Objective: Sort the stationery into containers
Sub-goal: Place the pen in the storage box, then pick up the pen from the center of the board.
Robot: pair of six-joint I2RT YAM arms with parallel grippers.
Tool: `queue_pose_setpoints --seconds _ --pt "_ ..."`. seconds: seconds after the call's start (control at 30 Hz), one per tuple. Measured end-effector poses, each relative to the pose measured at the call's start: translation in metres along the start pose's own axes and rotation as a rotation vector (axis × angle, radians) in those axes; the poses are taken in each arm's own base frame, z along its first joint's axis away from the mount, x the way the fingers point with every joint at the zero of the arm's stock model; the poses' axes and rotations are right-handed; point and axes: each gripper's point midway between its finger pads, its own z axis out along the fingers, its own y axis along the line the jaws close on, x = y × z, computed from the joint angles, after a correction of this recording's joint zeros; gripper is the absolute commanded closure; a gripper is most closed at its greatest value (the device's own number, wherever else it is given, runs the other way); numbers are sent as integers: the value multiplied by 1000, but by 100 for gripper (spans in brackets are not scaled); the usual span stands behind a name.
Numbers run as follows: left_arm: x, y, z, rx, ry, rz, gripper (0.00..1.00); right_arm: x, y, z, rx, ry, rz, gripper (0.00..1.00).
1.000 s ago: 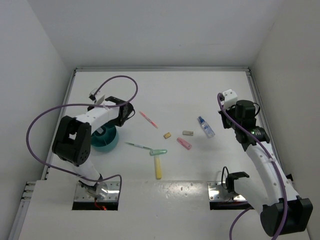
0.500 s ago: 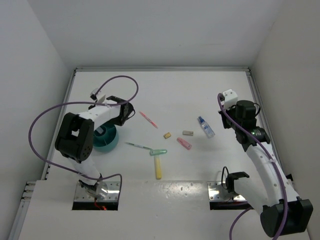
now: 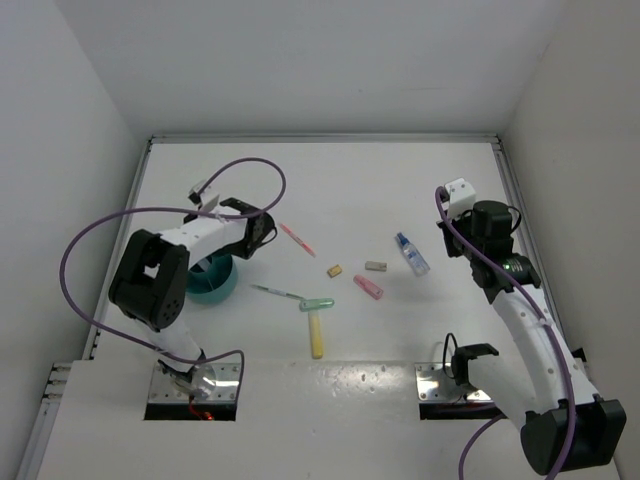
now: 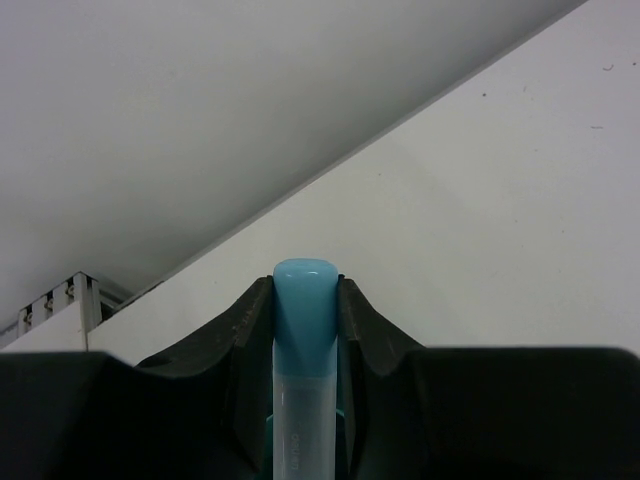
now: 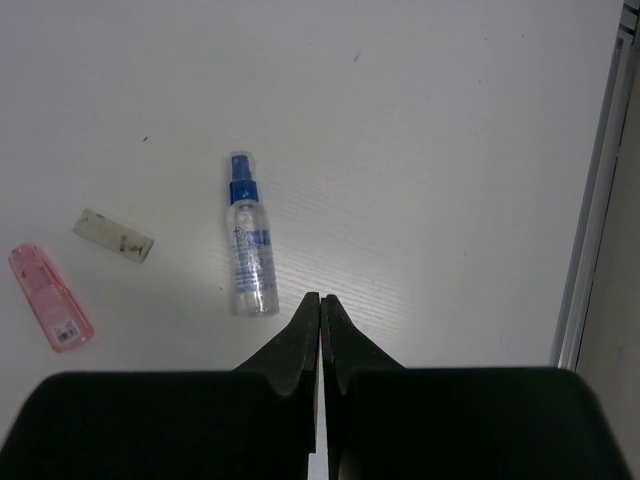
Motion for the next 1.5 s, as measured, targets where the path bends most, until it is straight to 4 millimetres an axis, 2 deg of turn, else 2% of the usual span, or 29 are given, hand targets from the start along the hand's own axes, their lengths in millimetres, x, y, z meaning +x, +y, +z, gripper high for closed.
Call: queue_pose_setpoints --seconds 0.1,0.47,0.67,0.7,0.73,0.77,0.87,0.9,1.0,1.07,1.1,1.2,1.27,1.3,1.37,1.4,1.43,1.47,1.5 --pt "1 0 -3 10 -4 6 64 0 0 0 1 -2 0 100" --pt "3 4 -4 15 -5 11 55 -2 0 -2 3 -8 0 100" --pt "-4 7 -7 26 -7 -11 40 -2 0 -2 2 -8 0 100" --pt "-7 7 -9 36 -8 -17 35 -2 0 -2 2 -8 0 100" --pt "-12 7 -13 51 -8 -24 26 -2 0 -2 -1 -9 0 100" --pt "-20 5 -20 75 -11 -29 20 -2 0 -2 -3 -10 0 98" --pt "-62 -11 -51 186 -34 -64 6 -2 2 -2 -9 -11 -1 81" --pt "-81 -19 -69 242 -51 -68 4 -2 2 -2 -11 -12 -2 69" --pt "-120 -37 -128 415 -110 -38 1 -2 2 -1 -14 -12 -4 57" --pt "-127 -49 -166 534 -133 42 1 -2 3 -2 -16 -10 -7 55" --pt "-121 -58 -186 631 -101 94 1 -1 3 -2 -16 -8 -7 55" --pt "-113 -82 -219 886 -5 174 1 0 3 -1 -18 -4 -7 54" --pt "-118 -95 -237 1111 81 156 1 0 3 -1 -18 -2 -7 53" --pt "-126 -97 -243 1206 110 132 15 1 3 -1 -19 0 -7 53" --pt "-148 -97 -258 1374 151 58 37 1 3 -1 -19 1 -8 63" --pt "-158 -96 -266 1434 161 25 69 1 3 -1 -19 1 -8 72" --pt "-165 -94 -277 1494 173 -8 78 1 3 -1 -20 1 -10 94" --pt "-164 -92 -290 1547 192 -16 89 1 3 -1 -19 1 -16 100" --pt "-156 -90 -307 1604 222 -18 100 1 4 -1 -21 2 -11 100"
